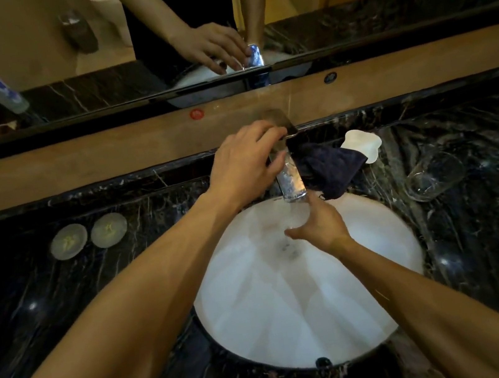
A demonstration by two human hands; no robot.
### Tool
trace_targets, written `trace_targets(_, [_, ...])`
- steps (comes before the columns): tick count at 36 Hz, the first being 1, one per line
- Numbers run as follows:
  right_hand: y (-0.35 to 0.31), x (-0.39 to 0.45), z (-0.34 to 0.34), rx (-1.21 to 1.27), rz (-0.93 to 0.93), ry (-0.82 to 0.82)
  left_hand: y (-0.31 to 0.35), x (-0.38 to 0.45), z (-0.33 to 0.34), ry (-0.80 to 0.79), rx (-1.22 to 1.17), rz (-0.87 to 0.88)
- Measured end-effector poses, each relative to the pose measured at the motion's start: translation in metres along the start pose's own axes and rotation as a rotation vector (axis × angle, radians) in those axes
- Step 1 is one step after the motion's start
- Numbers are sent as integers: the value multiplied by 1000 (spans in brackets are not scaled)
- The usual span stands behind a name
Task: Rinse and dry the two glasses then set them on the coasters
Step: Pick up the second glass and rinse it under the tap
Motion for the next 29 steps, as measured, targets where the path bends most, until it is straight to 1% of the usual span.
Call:
trace_targets(2, [-3,-3,8,-63,-39,-77,1,-2,1,4,6,5])
trace_targets(3, [-3,-4,10,-65,-46,-84,2,-3,2,6,11,11])
trace_targets(5, [-4,-6,11,-35,-43,-62,5,-7,4,0,25,34])
trace_targets(10, [-3,-6,3,12,-38,10,6,-25,17,-91,53,47])
trace_targets(14, [8,-8,-6,55,-26,32,2,-34,20,-113,19,-30])
trace_targets(17, [31,-14,-15,154,76,61,-4,-51,18,-88,-64,-150])
trace_targets(19, [48,-20,-16,207,147,48,-13,-82,19,-59,-125,-298])
trace_targets(20, [54,-24,-14,221,176,14,-18,-103,22,-64,-129,-366])
trace_targets(22, [68,-33,-6,278,237,-55,-24,-157,30,-140,-80,-464])
trace_targets(24, [81,-43,0,383,310,-52,-24,-212,37,-252,-5,-497])
trace_targets(26, [88,-50,1,411,341,-2,-23,-261,39,-342,62,-518])
trace_targets(27, [87,-53,2,374,322,5,-23,-282,38,-374,92,-529])
trace_targets(29, [80,-56,6,248,238,-39,-22,-316,35,-419,134,-522])
Point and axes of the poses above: each hand's wrist, its own x-axis towards the middle knuckle, its own z-axis out of the palm, y = z × x, the point moved 8 cm from there along x, towards the middle knuckle, and after that the axes turned 10 degrees about y, right-handed, at the moved point
